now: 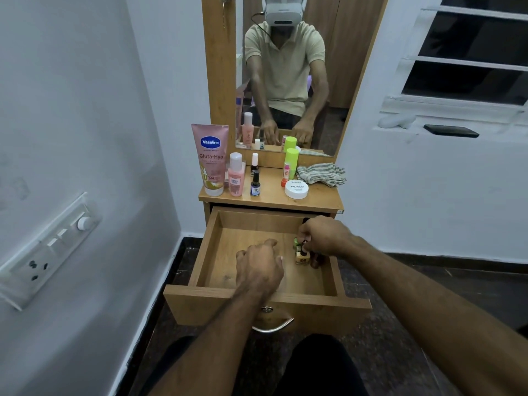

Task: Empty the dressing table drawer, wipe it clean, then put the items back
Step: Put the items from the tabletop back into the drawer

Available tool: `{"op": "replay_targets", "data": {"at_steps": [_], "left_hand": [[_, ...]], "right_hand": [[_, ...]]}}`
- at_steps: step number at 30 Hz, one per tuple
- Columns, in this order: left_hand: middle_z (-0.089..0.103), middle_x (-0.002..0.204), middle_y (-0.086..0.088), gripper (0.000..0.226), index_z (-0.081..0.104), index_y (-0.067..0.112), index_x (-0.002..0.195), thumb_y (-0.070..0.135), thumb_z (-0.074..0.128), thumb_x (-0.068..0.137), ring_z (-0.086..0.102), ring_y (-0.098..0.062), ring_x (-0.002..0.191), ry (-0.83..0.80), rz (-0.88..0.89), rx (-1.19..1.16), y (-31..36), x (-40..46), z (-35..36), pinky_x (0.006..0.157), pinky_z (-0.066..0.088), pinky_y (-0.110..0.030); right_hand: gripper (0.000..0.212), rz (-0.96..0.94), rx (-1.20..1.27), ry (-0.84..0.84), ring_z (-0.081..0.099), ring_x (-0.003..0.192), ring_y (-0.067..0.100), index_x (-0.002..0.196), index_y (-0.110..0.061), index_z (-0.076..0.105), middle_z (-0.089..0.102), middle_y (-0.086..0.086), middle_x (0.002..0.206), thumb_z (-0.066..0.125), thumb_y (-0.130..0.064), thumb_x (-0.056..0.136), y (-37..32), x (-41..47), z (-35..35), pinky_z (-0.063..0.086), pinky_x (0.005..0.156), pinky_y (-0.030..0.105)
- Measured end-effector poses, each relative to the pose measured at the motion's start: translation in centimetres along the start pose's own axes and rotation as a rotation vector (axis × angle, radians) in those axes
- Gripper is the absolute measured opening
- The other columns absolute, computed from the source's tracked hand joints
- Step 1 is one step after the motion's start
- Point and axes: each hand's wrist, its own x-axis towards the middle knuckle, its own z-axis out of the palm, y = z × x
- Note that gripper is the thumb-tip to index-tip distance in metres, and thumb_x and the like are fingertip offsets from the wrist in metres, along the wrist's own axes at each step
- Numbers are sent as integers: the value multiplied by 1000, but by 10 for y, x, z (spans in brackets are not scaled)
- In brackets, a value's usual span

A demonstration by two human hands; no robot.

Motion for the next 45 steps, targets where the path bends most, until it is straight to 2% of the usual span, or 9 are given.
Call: {"op": "replay_targets", "data": {"at_steps": [9, 13, 15, 19, 24, 27, 32, 38, 45], "left_hand": [[68, 123, 6, 48, 49, 27, 143, 40, 59, 98, 60, -17, 115, -3, -16, -1, 0, 2, 2, 107, 36, -43], [69, 121, 7, 49, 49, 27, 142, 41, 59, 97, 60, -16, 113, 1, -17, -4, -1, 3, 4, 106, 36, -43], [69, 122, 7, 49, 49, 27, 142, 41, 60, 97, 61, -16, 113, 7, -15, -11, -2, 4, 5, 106, 35, -43], [69, 121, 7, 49, 49, 26, 142, 41, 59, 97, 60, -16, 112, 2, -5, -20, -3, 4, 5, 105, 35, -43], [69, 122, 6, 48, 49, 26, 142, 41, 58, 98, 60, -16, 114, 3, -5, -24, -3, 4, 5, 107, 34, -43], [69, 122, 5, 47, 49, 25, 142, 42, 56, 98, 60, -17, 114, 8, -4, -25, -3, 3, 5, 107, 34, -44], [70, 121, 6, 46, 49, 26, 142, 42, 55, 99, 61, -16, 113, 4, -7, -30, -3, 3, 4, 108, 33, -44], [69, 122, 7, 46, 50, 27, 142, 44, 55, 99, 61, -16, 113, 4, -8, -30, -4, 5, 7, 108, 33, -44], [70, 120, 7, 46, 50, 27, 141, 43, 55, 98, 61, -15, 112, 7, -8, -31, -4, 5, 7, 107, 33, -44]], "right_hand": [[26, 13, -49, 38, 57, 84, 14, 72, -32, 50, 53, -13, 77, 71, -27, 87, 3, 4, 6, 35, 55, 28], [13, 2, -60, 33, 58, 86, 13, 87, -30, 60, 58, -12, 85, 72, -30, 87, 5, 2, 5, 50, 64, 32], [17, 2, -62, 34, 58, 86, 13, 95, -26, 64, 62, -8, 91, 74, -36, 85, 6, 2, 5, 55, 68, 35], [12, 73, 100, 71, 62, 85, 12, 96, -31, 67, 66, -12, 88, 68, -42, 89, 9, 2, 0, 52, 65, 32], [16, 157, 70, 69, 64, 85, 15, 98, -28, 71, 70, -6, 94, 55, -28, 98, 6, 2, -5, 54, 68, 33], [14, 173, 59, 42, 64, 85, 16, 96, -27, 73, 70, -5, 93, 59, -28, 98, 3, 5, -5, 54, 68, 33], [17, 190, 53, 31, 66, 86, 17, 102, -22, 74, 71, -2, 95, 59, -31, 99, -1, 7, -4, 60, 78, 39], [19, 202, 95, 68, 65, 77, 13, 93, -21, 77, 73, -4, 87, 59, -28, 97, 1, 9, 1, 56, 64, 31], [18, 193, 78, 85, 65, 77, 13, 95, -22, 76, 72, -5, 87, 60, -31, 97, -3, 10, 0, 59, 70, 35]]}}
